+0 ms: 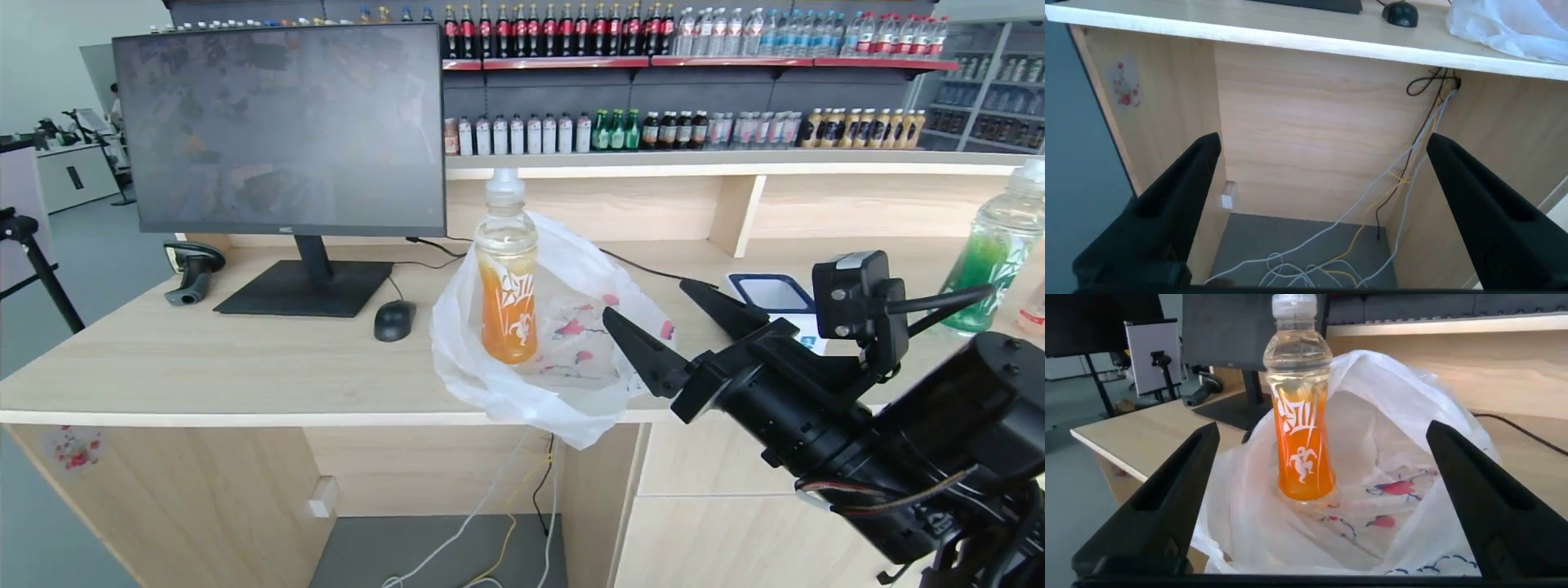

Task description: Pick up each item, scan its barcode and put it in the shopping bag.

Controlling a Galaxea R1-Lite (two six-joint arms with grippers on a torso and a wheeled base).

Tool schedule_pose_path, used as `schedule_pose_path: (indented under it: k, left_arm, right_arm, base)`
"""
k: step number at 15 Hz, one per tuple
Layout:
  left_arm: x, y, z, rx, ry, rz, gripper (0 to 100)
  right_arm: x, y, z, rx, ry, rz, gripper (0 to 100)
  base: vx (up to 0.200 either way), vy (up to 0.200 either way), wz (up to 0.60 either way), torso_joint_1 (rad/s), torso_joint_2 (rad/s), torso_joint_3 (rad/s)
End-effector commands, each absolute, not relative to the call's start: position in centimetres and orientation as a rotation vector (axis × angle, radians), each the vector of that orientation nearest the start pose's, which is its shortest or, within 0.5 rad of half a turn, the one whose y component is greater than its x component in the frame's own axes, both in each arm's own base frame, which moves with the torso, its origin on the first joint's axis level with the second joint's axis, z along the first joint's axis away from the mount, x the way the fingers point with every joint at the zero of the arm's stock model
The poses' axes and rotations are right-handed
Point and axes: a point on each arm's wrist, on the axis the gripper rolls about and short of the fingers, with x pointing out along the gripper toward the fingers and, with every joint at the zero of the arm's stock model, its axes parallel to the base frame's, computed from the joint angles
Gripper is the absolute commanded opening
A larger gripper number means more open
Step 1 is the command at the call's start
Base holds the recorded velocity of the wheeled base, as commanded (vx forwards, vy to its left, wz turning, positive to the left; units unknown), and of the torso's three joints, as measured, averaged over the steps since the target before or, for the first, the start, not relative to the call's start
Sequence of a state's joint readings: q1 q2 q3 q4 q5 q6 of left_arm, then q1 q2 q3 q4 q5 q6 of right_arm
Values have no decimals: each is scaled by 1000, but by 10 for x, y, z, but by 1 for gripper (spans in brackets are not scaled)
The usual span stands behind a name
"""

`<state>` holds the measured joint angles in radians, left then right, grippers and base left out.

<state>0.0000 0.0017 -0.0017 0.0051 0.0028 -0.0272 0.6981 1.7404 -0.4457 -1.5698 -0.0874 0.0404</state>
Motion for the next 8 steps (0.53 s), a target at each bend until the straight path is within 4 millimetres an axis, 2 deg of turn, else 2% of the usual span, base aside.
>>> schedule_pose_path:
  k: [1, 3, 8]
  left_arm:
    - [-23, 0, 75, -28, 5, 3, 100]
    - [-23, 0, 75, -28, 5, 3, 100]
    - [-23, 0, 75, -28, 5, 3, 100]
  right_arm:
    - [207, 173, 178, 146, -255, 616, 100]
    - [207, 174, 180, 150, -265, 619, 100]
    - [203, 171, 182, 152, -269, 620, 100]
  base:
    - [0, 0, -600, 2, -7, -2]
    - [0, 0, 0, 0, 0, 0]
    - [0, -200, 0, 0, 2, 3]
